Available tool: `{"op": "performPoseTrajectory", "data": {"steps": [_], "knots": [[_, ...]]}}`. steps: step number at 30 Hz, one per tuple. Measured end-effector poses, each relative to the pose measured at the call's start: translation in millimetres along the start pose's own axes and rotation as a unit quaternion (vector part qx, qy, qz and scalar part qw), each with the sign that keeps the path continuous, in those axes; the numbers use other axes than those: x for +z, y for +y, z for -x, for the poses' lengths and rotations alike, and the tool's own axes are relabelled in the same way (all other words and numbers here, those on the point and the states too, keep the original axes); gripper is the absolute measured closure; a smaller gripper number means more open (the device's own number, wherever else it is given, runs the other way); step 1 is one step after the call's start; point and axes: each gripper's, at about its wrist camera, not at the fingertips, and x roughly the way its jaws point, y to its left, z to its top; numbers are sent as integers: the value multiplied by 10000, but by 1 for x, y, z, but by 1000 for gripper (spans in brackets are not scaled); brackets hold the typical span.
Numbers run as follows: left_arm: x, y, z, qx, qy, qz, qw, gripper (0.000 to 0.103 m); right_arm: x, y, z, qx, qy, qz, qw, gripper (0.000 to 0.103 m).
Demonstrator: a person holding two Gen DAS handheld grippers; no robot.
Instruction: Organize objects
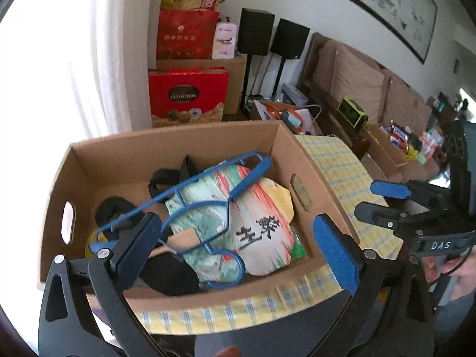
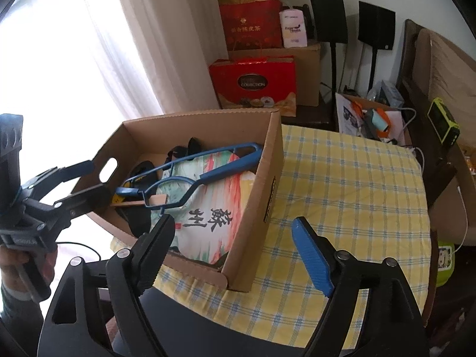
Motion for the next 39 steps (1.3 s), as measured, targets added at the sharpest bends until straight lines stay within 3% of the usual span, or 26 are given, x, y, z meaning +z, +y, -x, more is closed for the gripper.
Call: {"op": "performPoseTrajectory", "data": {"steps": [5, 14, 24, 28, 39], "knots": [[-13, -6, 5, 121, 26, 49, 9999, 0, -7, -3, 9, -184, -119, -76, 9997, 0], [-30, -14, 7, 181, 55, 340, 9992, 0, -22, -10, 28, -510, -282, -25, 9983, 0], [-44, -46, 21, 144, -139, 316, 9993, 0, -45, -24, 51, -779, -418, -156, 9960, 0], [-48, -59, 26, 292, -213, 203, 9991, 0, -53, -31, 58, -827, -426, -224, 9954, 0], [-66, -87, 30, 250, -201, 128, 9994, 0, -77, -44, 76, -945, -478, -404, 9936, 0]]}}
